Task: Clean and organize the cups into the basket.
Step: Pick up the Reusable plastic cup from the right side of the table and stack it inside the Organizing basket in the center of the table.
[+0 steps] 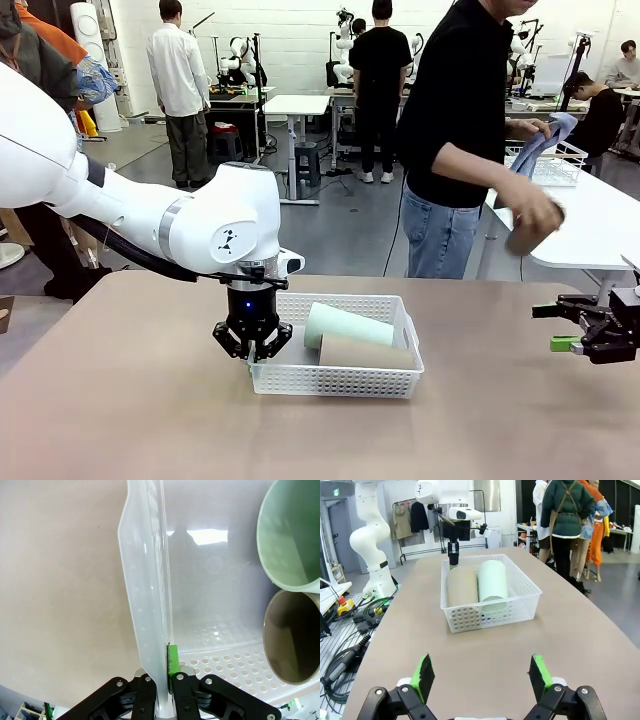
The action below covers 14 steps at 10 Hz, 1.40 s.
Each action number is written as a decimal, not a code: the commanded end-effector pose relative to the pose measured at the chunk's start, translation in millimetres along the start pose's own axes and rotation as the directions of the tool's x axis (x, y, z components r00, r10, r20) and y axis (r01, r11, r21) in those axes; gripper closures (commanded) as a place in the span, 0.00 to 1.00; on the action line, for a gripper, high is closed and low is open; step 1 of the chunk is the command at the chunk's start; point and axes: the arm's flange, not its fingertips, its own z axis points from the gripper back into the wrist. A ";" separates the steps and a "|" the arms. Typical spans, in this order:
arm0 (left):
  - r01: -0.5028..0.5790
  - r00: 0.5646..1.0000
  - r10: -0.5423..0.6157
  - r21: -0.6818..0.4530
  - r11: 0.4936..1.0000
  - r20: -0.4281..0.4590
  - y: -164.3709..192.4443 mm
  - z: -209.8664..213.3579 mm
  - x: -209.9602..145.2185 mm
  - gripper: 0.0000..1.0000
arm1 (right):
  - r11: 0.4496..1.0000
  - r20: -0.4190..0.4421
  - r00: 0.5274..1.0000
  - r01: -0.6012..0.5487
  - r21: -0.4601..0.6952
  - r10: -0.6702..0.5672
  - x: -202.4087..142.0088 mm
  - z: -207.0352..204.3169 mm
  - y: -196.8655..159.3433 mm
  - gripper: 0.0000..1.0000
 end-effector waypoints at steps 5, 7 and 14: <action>0.001 1.000 -0.001 0.004 1.000 0.001 0.8 -1.4 -2.0 1.00 | 1.000 -0.002 1.000 0.004 0.007 -0.004 -1.3 0.5 3.1 0.00; 0.001 1.000 -0.001 0.004 1.000 0.001 0.8 -1.4 -2.0 1.00 | 1.000 -0.002 1.000 0.004 0.007 -0.004 -1.3 0.5 3.1 0.00; 0.001 1.000 -0.001 0.004 1.000 0.001 0.8 -1.4 -2.0 1.00 | 1.000 0.000 1.000 0.000 0.000 0.000 -0.1 0.0 0.1 0.00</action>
